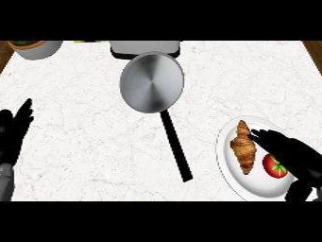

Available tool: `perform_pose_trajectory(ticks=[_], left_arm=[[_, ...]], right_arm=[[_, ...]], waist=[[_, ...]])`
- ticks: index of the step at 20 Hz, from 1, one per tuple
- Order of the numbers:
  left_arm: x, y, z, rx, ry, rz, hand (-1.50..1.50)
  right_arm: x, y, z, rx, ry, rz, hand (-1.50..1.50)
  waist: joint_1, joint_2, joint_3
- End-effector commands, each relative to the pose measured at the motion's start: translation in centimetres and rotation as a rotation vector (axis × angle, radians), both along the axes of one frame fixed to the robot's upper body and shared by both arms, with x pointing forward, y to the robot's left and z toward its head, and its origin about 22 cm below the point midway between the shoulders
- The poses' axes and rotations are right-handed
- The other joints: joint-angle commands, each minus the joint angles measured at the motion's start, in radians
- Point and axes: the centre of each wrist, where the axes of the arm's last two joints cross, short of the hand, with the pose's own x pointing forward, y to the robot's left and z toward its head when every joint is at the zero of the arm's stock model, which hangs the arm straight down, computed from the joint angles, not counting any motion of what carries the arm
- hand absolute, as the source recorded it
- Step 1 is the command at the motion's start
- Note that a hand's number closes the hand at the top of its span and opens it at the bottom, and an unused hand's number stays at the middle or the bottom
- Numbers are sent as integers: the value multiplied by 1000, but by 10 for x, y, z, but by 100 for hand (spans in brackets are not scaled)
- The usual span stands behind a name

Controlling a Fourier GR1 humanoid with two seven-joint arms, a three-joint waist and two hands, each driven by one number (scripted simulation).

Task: Pick the tomato from the plate and place it in the pan

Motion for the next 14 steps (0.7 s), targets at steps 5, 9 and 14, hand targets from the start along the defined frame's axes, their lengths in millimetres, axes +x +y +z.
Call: perform_pose_trajectory(ticks=[5,9,14], left_arm=[[-2,-14,2,0,-3,5,0],[-7,-11,-12,-7,6,5,0],[-4,-5,-9,-10,2,-19,0]], right_arm=[[6,-1,-30,-41,-21,66,150],[12,2,-29,-66,-158,65,150],[19,-19,-27,-46,-158,66,150]], waist=[[3,0,0],[2,1,0],[0,0,0]])
